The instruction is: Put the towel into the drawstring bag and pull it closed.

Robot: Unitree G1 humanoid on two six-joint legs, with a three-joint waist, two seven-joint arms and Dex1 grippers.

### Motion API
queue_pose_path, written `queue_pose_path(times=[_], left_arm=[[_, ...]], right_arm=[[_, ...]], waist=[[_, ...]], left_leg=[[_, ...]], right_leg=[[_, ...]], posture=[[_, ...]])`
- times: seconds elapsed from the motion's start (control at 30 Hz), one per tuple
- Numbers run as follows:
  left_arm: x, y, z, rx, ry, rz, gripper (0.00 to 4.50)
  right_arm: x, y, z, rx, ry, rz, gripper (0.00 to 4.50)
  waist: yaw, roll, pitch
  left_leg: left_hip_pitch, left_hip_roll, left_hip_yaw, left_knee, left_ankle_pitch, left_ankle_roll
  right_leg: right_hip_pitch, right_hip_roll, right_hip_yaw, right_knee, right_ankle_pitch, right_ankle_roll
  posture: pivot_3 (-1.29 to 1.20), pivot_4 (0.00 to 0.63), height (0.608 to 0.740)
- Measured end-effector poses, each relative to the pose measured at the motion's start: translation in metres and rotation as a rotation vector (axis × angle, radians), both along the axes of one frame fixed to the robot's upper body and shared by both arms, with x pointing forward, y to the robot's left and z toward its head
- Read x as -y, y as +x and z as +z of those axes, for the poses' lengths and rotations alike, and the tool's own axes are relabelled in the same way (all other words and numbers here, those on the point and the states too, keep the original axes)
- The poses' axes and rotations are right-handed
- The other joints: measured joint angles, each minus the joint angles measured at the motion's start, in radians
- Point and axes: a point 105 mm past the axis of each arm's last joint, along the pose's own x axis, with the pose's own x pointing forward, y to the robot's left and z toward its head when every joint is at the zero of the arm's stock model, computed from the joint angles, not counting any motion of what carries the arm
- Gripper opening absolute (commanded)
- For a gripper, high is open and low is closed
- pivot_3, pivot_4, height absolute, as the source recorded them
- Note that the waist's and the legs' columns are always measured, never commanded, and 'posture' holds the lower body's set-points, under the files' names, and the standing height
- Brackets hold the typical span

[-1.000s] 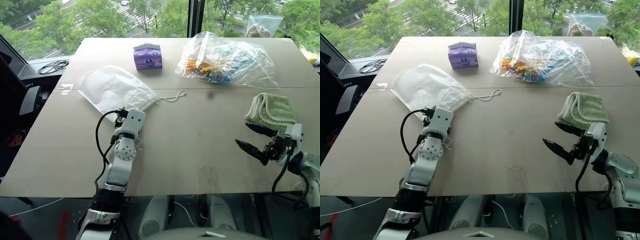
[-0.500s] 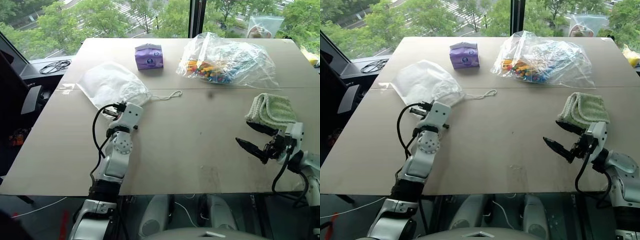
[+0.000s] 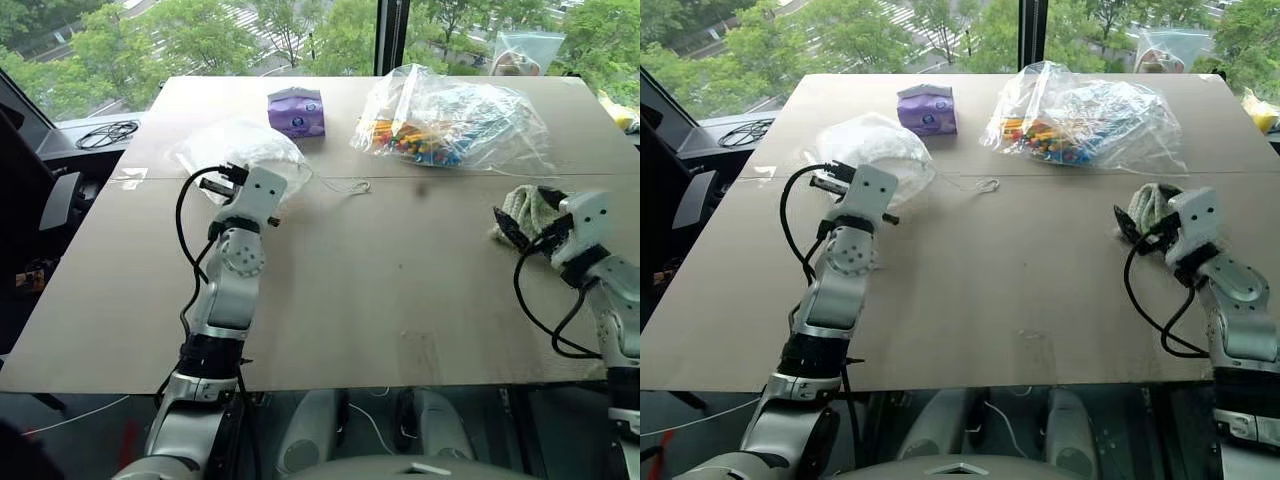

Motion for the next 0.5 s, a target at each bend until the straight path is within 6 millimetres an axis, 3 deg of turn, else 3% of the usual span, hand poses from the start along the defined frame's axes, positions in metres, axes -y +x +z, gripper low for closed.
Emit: queue_pose_path(times=[0.1,0.2,0.33,0.5], left_arm=[[0.004,0.004,0.006,-0.034,-0.041,-0.008,0.03],[0.017,0.006,0.024,-0.028,-0.101,-0.036,0.03],[0.019,0.006,0.036,-0.029,-0.116,-0.044,0.03],[0.021,0.006,0.049,-0.047,-0.175,-0.063,0.03]], right_arm=[[0.016,0.010,0.002,-0.020,-0.002,-0.119,4.50],[0.030,0.017,-0.015,-0.137,0.044,-0.209,4.50],[0.037,0.016,-0.045,-0.309,0.110,-0.267,4.50],[0.039,0.017,-0.051,-0.441,0.186,-0.345,4.50]], waist=[[-0.004,-0.001,0.001],[-0.007,-0.002,0.001],[-0.011,-0.002,0.001],[-0.008,-0.006,-0.002]], left_leg=[[0.000,0.000,0.003,0.000,0.000,0.000],[0.000,0.000,0.005,0.000,0.000,0.001],[0.001,0.001,0.006,0.000,0.000,0.001],[0.002,0.003,0.003,0.004,0.000,0.001]], right_leg=[[0.000,0.001,0.002,-0.001,0.000,0.001],[0.000,0.001,0.003,-0.001,0.001,0.002],[0.000,0.002,0.004,-0.001,0.001,0.002],[0.002,0.004,0.002,0.000,0.001,0.002]], posture=[[0.00,0.150,0.740],[0.00,0.150,0.740],[0.00,0.150,0.740],[0.00,0.150,0.740]])
